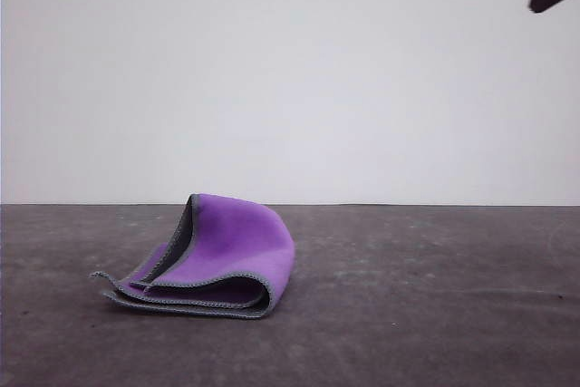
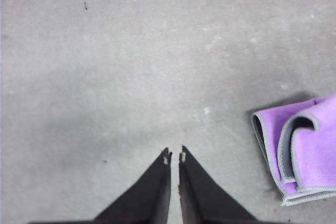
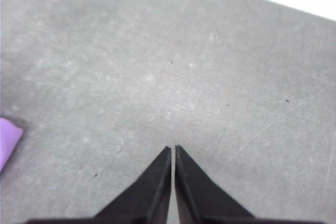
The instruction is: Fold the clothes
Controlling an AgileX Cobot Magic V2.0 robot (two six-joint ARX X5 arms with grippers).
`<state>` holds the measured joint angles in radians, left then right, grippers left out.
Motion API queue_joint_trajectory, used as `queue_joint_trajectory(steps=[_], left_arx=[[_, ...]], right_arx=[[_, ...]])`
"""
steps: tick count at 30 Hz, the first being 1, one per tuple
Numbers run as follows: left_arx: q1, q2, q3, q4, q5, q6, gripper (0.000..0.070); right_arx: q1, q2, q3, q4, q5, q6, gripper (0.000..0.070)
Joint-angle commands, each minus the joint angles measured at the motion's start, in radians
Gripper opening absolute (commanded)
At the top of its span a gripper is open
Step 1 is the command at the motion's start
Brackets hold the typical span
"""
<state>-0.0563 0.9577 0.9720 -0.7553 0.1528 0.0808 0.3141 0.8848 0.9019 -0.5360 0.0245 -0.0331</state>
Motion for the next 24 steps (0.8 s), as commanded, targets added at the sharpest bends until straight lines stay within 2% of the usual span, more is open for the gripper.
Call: queue_joint_trajectory(steps=[1,5,9,16,21,24], left_arx=[[0.0,-0.042,-0.054,0.043,-0.004,-0.038,0.001],[0.0,-0.162,-0.183,0.096,-0.004,-0.066,0.001],[0.0,-0.268,-0.276,0.099,-0.005,-0.098,0.001],[0.0,-0.44,-0.402,0.118,-0.037,-0.19,0.001],[0.0,-0.55,-0.457,0.176,-0.073,-0.23,0.001],[0.0,-0.589,-0.461,0.194,-0.082,-0.232,0.001]], right_arx=[[0.004,-0.063,-0.066,0.038,0.005,0.044,0.0004],[0.004,-0.237,-0.236,0.094,0.027,0.109,0.0004],[0.004,-0.42,-0.387,0.102,0.057,0.194,0.0004],[0.004,-0.723,-0.551,0.101,0.165,0.335,0.0004],[0.004,-0.876,-0.589,0.1,0.192,0.363,0.0004],[0.004,-0.88,-0.589,0.106,0.19,0.362,0.0004]])
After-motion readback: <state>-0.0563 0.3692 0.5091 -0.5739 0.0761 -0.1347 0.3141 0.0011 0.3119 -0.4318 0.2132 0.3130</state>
